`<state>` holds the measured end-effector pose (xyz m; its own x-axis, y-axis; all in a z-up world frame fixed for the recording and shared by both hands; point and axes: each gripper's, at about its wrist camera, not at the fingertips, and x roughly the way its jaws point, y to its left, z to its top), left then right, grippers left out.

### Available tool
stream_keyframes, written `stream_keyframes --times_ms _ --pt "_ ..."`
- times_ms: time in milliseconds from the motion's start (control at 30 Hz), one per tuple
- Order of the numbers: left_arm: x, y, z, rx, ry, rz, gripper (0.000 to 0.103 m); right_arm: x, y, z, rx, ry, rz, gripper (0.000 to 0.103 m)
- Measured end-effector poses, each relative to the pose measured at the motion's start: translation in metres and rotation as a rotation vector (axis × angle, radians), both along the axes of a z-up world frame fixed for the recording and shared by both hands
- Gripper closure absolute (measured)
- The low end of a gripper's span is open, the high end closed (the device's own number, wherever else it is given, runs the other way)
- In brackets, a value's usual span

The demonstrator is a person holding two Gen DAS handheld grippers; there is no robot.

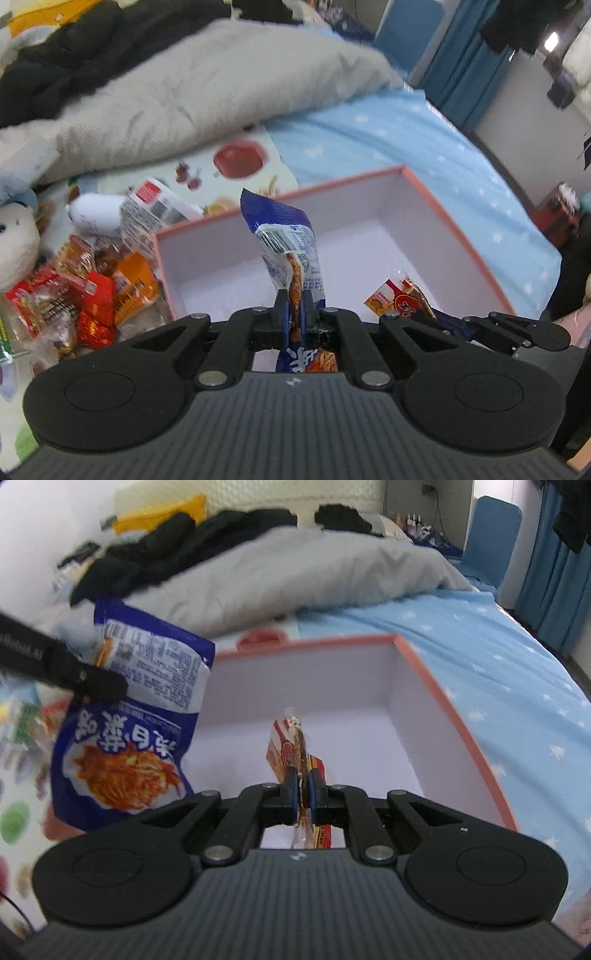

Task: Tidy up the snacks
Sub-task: 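Open both tools to drop the snacks into the deep pink box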

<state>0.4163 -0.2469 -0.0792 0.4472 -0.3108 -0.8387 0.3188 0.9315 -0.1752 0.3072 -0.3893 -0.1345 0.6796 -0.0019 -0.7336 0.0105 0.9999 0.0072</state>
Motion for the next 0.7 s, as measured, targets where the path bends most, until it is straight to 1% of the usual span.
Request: stream_keyframes --times_ms 100,167,233,300,333,367,400,433,600,700 --pt "0.004 -0.005 -0.014 -0.003 0.042 0.006 0.096 -0.003 -0.004 -0.011 0.003 0.028 0.001 0.093" --pt "0.007 -0.005 -0.021 -0.003 0.052 0.018 0.096 -0.006 -0.007 -0.014 0.010 0.032 -0.005 0.092" --pt "0.008 -0.003 -0.024 -0.002 0.054 0.035 0.095 -0.008 -0.008 -0.014 0.017 0.032 -0.010 0.091" --pt "0.009 -0.003 -0.025 0.007 0.054 0.031 0.094 -0.009 -0.008 -0.014 0.025 0.033 -0.011 0.091" --pt "0.008 -0.003 -0.024 0.011 0.050 0.028 0.088 -0.008 -0.009 -0.015 0.028 0.034 -0.013 0.086" --pt "0.007 -0.002 -0.024 0.015 0.048 0.027 0.077 -0.008 -0.009 -0.014 0.034 0.032 -0.014 0.080" --pt "0.007 -0.002 -0.024 0.013 0.045 0.029 0.072 -0.007 -0.009 -0.014 0.038 0.027 -0.012 0.071" --pt "0.005 -0.001 -0.023 0.006 0.039 0.032 0.066 -0.006 -0.009 -0.013 0.041 0.023 -0.011 0.065" --pt "-0.005 0.007 -0.011 -0.030 0.005 0.032 0.065 -0.011 -0.007 -0.003 0.048 -0.011 -0.009 0.065" --pt "-0.013 0.016 -0.002 -0.048 -0.040 0.040 0.065 -0.013 -0.006 0.009 0.055 -0.050 -0.010 0.065"
